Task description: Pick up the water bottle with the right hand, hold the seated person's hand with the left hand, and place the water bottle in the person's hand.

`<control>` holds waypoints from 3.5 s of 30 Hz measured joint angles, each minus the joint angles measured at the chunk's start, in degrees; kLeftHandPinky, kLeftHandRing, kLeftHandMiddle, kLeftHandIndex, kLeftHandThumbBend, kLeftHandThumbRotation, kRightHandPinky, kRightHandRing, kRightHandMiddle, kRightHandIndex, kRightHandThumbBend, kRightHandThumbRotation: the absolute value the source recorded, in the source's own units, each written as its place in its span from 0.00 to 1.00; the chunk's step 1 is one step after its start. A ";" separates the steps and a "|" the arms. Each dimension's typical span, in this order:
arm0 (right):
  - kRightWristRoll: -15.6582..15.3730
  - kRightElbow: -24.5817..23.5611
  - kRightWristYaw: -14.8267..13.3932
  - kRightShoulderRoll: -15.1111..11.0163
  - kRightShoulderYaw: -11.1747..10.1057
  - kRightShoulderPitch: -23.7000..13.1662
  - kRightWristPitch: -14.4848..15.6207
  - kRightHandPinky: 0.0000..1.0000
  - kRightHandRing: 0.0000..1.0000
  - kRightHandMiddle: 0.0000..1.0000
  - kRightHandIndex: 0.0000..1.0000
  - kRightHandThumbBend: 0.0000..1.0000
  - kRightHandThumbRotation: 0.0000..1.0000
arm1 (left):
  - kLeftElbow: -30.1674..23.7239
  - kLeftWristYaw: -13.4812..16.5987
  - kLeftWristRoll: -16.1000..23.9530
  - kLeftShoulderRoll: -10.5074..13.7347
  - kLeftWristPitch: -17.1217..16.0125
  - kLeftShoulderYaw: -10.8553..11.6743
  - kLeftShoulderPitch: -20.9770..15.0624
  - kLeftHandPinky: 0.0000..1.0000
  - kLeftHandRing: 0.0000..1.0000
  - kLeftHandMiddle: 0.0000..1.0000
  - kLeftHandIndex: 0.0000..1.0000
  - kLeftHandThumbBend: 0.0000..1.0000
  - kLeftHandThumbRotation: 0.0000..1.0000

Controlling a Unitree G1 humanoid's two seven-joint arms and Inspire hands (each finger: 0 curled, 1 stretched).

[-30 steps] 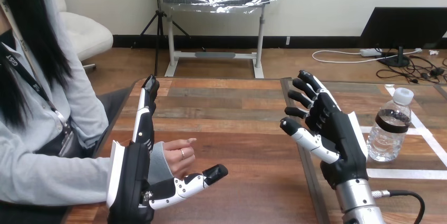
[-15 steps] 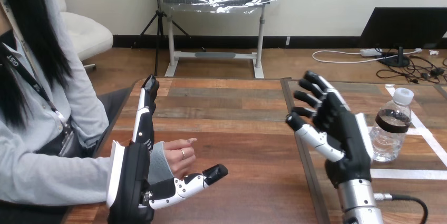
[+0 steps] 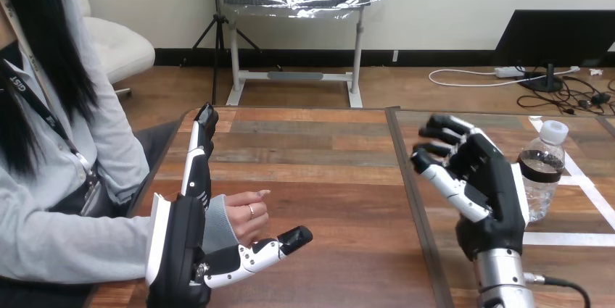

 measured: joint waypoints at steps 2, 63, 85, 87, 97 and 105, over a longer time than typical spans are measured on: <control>1.85 -0.10 2.11 0.12 -0.62 -0.06 1.69 0.08 0.12 0.16 0.16 0.63 0.00 | 0.00 0.00 0.00 -0.01 0.00 -0.01 0.00 0.99 0.99 0.99 1.00 1.00 0.25; 1.06 -2.15 12.93 -0.47 -3.40 -0.55 9.48 0.67 0.86 0.85 0.81 1.00 0.48 | 0.26 -1.71 -2.36 -0.07 -0.01 -0.17 0.00 0.97 0.98 0.98 0.99 1.00 0.28; -1.20 -2.12 10.46 -1.78 -1.97 -0.55 9.31 0.87 0.99 0.95 0.96 1.00 0.55 | 0.78 -2.74 -3.12 -0.10 0.02 -0.16 -0.09 0.96 0.98 0.99 0.99 1.00 0.27; -1.50 -2.02 9.71 -1.76 -1.95 -0.55 8.76 0.88 1.00 0.96 0.97 1.00 0.56 | 0.78 -2.75 -3.11 -0.10 0.04 -0.15 -0.13 0.96 0.98 0.99 0.99 1.00 0.28; -7.71 -1.43 -1.71 -1.58 -1.11 -0.55 0.64 0.88 1.00 0.99 1.00 1.00 0.61 | 0.78 -3.20 -3.76 -0.14 0.53 -0.21 -0.39 0.97 0.98 0.98 0.99 1.00 0.28; -11.13 -1.13 -9.68 -1.62 -0.74 -0.55 -3.66 0.94 1.00 1.00 1.00 1.00 0.63 | 0.79 -3.80 -4.67 -0.13 0.65 -0.21 -0.49 0.98 0.99 0.99 1.00 1.00 0.28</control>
